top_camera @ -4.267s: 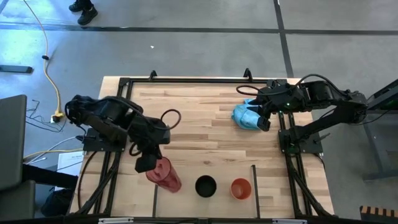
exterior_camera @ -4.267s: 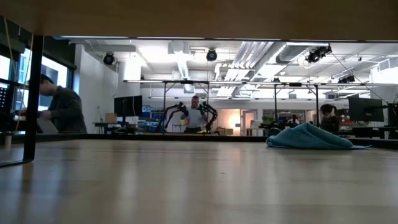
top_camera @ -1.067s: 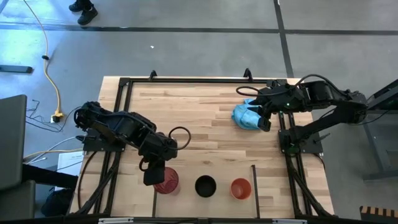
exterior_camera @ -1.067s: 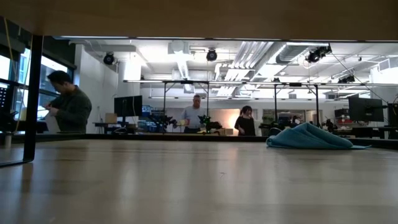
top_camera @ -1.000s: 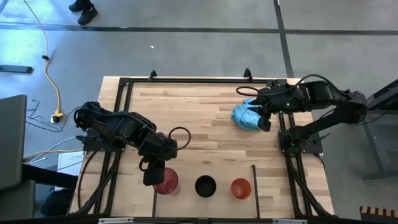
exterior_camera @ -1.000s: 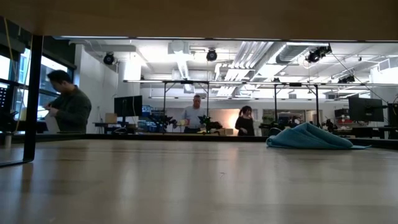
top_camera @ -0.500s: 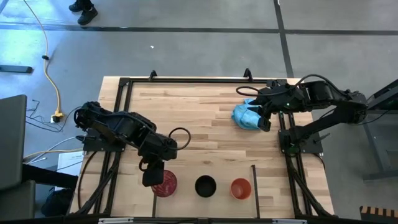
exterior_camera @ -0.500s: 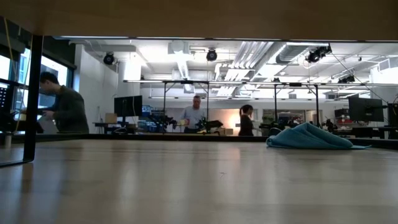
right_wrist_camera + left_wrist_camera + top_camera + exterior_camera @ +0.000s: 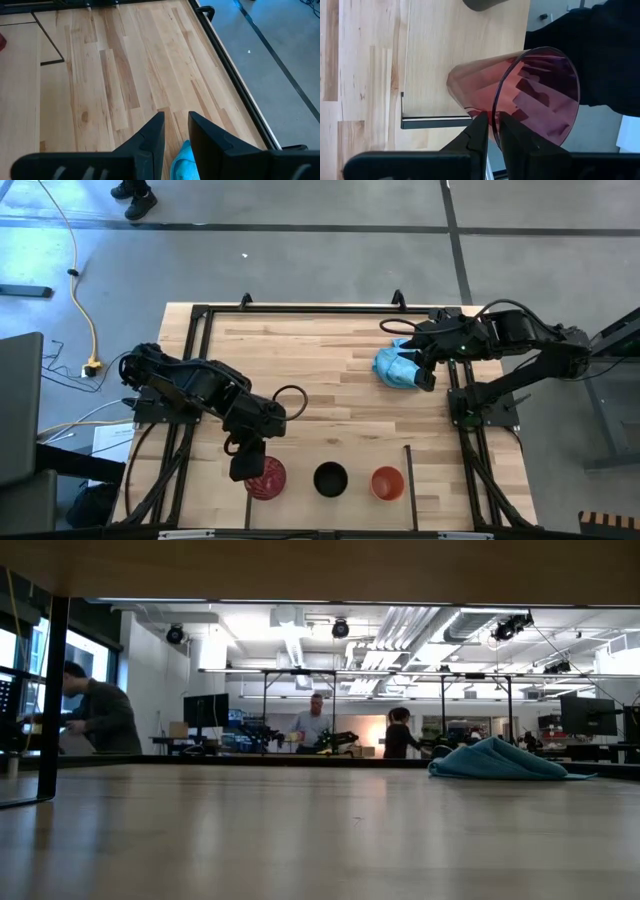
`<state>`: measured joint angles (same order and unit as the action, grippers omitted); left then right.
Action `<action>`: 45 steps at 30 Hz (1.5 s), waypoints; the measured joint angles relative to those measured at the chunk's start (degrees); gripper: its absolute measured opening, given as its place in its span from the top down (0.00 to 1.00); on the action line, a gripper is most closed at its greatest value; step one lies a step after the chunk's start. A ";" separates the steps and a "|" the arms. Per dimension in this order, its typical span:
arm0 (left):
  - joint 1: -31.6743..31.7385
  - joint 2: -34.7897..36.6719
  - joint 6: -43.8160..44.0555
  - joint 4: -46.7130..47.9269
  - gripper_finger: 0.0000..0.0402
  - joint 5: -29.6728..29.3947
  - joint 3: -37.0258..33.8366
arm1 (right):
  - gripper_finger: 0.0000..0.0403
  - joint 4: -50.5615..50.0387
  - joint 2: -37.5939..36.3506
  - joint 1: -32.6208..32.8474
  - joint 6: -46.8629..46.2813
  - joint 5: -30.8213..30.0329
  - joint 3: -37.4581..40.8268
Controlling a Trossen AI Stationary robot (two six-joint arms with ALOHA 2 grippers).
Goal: Stack small to large cups/mugs on shelf
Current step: Put the red cup on the shelf
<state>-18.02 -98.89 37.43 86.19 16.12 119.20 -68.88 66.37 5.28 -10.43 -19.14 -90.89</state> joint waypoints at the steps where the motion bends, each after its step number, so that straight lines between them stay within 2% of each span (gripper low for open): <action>1: 0.00 0.00 0.00 0.01 0.91 0.00 0.00 | 0.81 0.00 0.00 0.00 0.00 0.00 0.00; 45: -0.01 0.00 -0.65 -0.85 0.91 0.92 0.00 | 0.81 -0.04 0.00 0.00 -1.51 0.02 0.00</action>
<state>-18.03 -98.89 36.78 85.34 17.04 119.20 -68.93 66.37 5.28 -11.94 -19.11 -90.89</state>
